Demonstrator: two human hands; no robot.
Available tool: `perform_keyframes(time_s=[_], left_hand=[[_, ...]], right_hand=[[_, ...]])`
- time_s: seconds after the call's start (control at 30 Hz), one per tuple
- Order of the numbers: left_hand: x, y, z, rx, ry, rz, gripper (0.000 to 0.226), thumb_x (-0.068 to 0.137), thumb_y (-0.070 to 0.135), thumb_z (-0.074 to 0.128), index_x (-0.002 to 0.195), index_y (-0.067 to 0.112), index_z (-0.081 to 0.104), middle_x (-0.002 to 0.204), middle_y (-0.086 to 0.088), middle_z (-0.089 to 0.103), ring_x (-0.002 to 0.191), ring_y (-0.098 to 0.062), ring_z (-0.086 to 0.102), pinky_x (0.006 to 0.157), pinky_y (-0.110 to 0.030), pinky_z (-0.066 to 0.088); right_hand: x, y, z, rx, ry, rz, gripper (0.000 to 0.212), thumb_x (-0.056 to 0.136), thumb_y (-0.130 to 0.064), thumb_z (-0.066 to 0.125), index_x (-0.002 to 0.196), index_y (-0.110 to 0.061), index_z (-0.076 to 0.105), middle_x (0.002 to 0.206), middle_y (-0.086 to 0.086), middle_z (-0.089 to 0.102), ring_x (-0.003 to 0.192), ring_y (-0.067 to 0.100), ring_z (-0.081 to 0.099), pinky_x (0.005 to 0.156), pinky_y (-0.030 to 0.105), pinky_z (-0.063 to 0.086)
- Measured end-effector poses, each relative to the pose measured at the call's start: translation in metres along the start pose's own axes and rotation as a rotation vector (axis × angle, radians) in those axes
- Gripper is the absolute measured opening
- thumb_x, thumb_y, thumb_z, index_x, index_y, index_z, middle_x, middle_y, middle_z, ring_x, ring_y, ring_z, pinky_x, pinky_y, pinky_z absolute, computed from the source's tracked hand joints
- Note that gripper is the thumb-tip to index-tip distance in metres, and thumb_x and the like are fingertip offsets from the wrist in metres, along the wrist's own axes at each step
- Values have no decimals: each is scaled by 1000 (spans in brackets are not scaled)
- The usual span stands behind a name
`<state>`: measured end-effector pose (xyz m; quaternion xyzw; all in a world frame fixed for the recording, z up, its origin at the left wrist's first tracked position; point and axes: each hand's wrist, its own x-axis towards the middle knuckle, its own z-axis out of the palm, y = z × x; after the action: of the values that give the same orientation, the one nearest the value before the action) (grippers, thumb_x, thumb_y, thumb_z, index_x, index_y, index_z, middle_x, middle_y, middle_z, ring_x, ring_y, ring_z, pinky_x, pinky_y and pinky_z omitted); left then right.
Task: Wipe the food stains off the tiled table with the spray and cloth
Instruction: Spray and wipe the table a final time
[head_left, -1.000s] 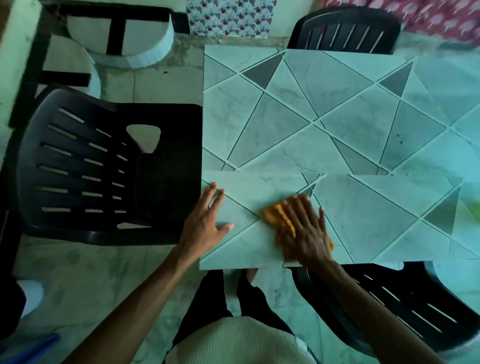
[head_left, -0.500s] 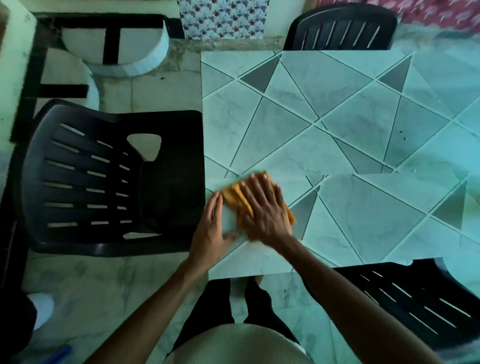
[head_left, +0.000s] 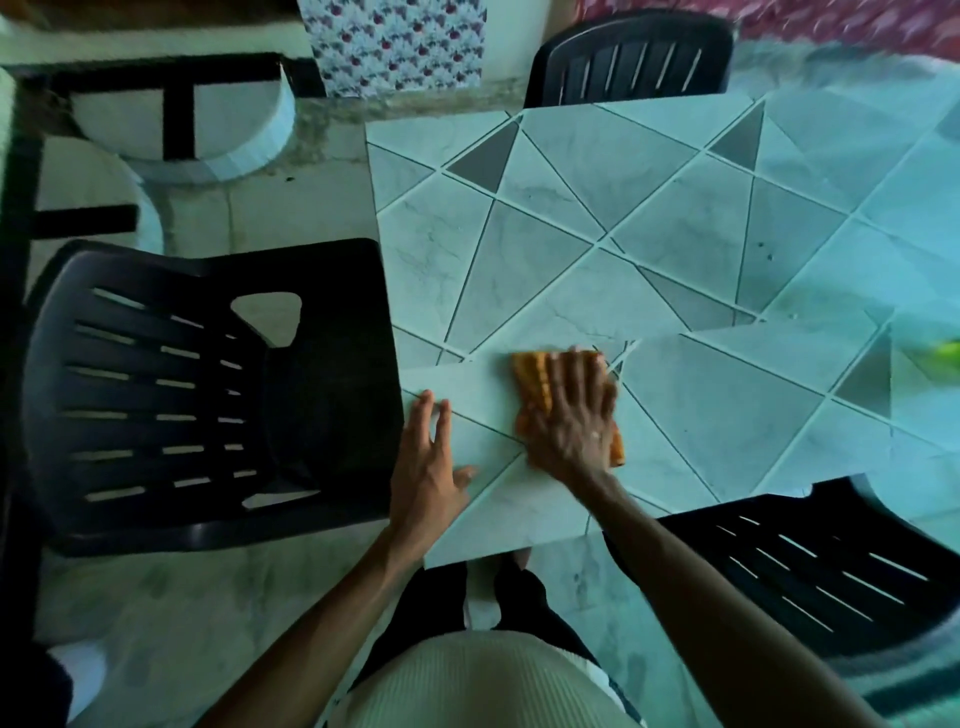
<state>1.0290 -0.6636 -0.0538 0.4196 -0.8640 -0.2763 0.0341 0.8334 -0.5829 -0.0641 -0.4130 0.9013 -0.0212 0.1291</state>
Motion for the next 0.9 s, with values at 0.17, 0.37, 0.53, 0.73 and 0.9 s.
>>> perform_keyframes(time_s=[0.17,0.37,0.53,0.73,0.9], left_hand=[[0,5,-6,31,-2,-19,96,75,28,81,152,5,27,162,-12,14,150,-27,15,120,-35,25],[2,9,-5,-13,-27,-42,101,76,30,82,153,6,23,164,-12,10,152,-27,9,120,-37,25],[3,8,-6,39,-10,-31,101,71,32,85,150,3,30,161,-17,18,149,-31,19,119,-37,27],[20,10,-23,101,-9,-19,86,62,31,89,134,9,47,141,-10,41,129,-28,44,103,-35,41],[39,7,-31,130,-34,10,90,53,38,93,128,12,52,133,-9,45,122,-27,47,98,-36,43]], right_hand=[[-40,-24,10,-27,-22,-356,73,97,-60,33,160,-29,13,168,3,3,155,28,-5,122,58,9],[-20,80,-8,15,-14,-1,78,91,-65,33,159,-34,11,168,-6,0,155,19,-8,123,58,3],[-13,43,-7,106,11,245,78,90,-60,25,160,-29,9,168,1,-3,155,27,-7,122,58,7],[-72,-10,15,-23,-52,-324,78,95,-63,37,160,-32,6,169,1,-2,155,29,-9,123,57,7],[-53,48,-2,-8,-58,-320,69,96,-65,30,158,-39,16,168,-7,6,155,21,-2,120,58,16]])
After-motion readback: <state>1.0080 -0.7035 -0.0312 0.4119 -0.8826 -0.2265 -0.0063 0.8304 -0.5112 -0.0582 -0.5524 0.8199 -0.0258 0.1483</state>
